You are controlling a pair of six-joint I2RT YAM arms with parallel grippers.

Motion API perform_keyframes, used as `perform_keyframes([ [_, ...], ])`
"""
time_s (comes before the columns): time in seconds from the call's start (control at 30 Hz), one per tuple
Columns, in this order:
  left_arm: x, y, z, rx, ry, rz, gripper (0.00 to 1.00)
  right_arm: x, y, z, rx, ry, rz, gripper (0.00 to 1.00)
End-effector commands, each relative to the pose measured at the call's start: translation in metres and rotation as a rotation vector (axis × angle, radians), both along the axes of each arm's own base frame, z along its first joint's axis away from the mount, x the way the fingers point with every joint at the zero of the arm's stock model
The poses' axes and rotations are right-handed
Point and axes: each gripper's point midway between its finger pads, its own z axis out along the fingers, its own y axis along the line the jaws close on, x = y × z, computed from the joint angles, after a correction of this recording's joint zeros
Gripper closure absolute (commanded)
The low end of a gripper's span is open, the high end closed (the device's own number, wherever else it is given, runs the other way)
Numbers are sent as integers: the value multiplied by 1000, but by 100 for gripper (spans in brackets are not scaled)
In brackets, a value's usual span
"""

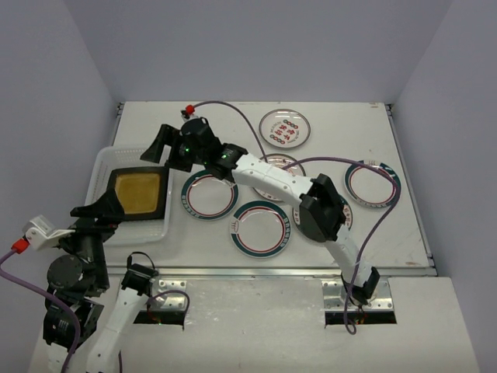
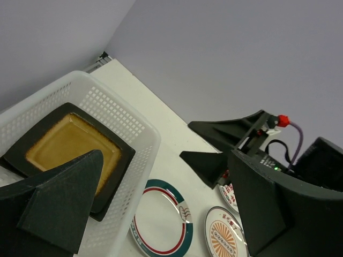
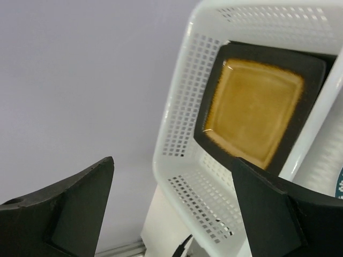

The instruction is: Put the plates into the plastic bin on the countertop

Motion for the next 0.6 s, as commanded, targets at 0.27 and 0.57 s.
perform_keyframes([
  [0.27, 64, -46, -16, 160, 236, -205, 0, -26, -168, 50, -174, -290, 107, 1],
  [0.57, 112, -85, -28, 236, 291, -380, 0, -91, -339, -16, -440, -258, -103, 1],
])
